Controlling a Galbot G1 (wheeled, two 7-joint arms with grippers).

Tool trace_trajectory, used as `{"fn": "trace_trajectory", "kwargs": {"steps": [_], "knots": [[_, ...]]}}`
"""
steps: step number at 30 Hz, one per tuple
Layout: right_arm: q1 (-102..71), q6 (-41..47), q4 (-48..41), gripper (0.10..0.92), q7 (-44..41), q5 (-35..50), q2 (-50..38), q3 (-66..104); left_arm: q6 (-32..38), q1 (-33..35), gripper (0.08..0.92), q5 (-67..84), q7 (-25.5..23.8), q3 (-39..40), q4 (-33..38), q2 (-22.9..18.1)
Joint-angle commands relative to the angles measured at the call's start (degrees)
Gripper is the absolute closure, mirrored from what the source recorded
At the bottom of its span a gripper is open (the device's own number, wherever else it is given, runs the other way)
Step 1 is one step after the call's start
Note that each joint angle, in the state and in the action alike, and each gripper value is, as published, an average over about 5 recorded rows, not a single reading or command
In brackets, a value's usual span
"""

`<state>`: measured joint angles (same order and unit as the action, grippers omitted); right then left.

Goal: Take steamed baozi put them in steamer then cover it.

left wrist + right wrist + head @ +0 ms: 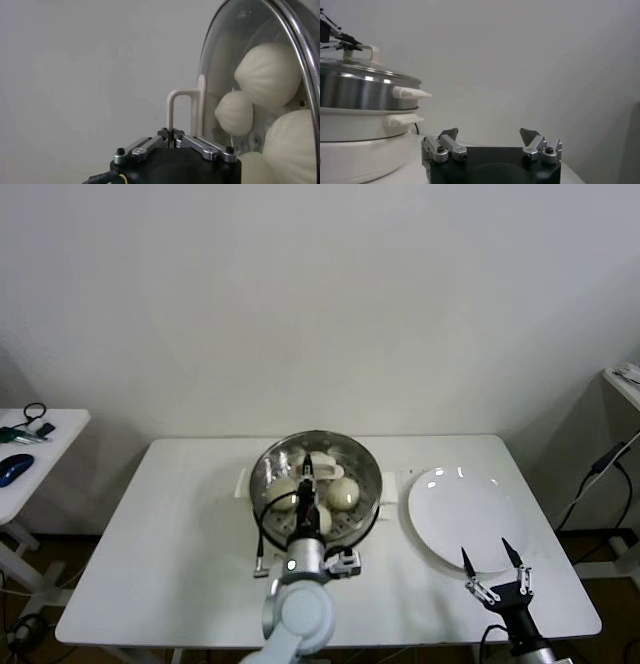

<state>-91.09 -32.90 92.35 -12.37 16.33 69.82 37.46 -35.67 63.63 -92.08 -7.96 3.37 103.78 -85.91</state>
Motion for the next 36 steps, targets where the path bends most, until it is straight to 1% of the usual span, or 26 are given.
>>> {"fn": "trace_trajectory", "kwargs": {"steps": [1,6,10,13,18,25,27,29,32,34,36], "knots": [[0.12,-0.03,-0.21,0.203,-0.09,0.00,0.05,0.00,-0.27,-0.71,0.868,-0.43,-1.12,-0.04,-1.15,-0.21],[0.25,-0.03,-0.30,0.203,-0.19,-0.05,0.16,-0.06,-0.33,-0.69,0.868,-0.77,-2.39,-0.10,-0.62,0.41],[0.33,0.04,-0.36,0.203,-0.27,-0.10,0.21,-0.13,-0.45,-0.45,0.868,-0.08,-3.33,0.10,1.16,0.85],[0.43,0.20,-0.41,0.203,-0.41,-0.23,0.23,-0.25,-0.59,-0.43,0.837,1.00,-4.37,0.51,3.08,1.39],[0.67,0.63,-0.42,0.203,-0.76,-0.33,0.17,-0.37,-0.94,-0.07,0.698,4.04,-5.95,1.21,7.02,3.54],[1.03,2.12,-0.11,0.203,-0.51,-0.68,0.06,-0.63,-0.75,2.16,0.499,8.89,-5.28,1.32,13.23,7.02],[1.06,3.80,0.47,0.203,0.43,0.02,-0.02,-0.95,0.71,3.10,0.438,12.71,-3.73,0.82,15.35,8.42],[1.01,5.50,1.22,0.203,2.16,1.05,-0.11,-1.38,3.83,4.26,0.386,18.54,-0.74,-0.59,17.23,9.51],[0.49,7.47,2.41,0.203,4.79,2.67,-0.51,-2.17,9.04,6.23,0.300,29.76,4.09,-5.25,19.37,10.09],[0.10,8.19,3.05,0.203,5.73,3.56,-0.60,-2.52,10.64,7.75,0.241,39.02,6.72,-9.37,21.05,10.41],[0.09,8.22,3.25,0.203,6.56,3.67,-0.34,-2.57,11.75,9.52,0.202,48.95,9.39,-13.77,22.67,10.88]]}}
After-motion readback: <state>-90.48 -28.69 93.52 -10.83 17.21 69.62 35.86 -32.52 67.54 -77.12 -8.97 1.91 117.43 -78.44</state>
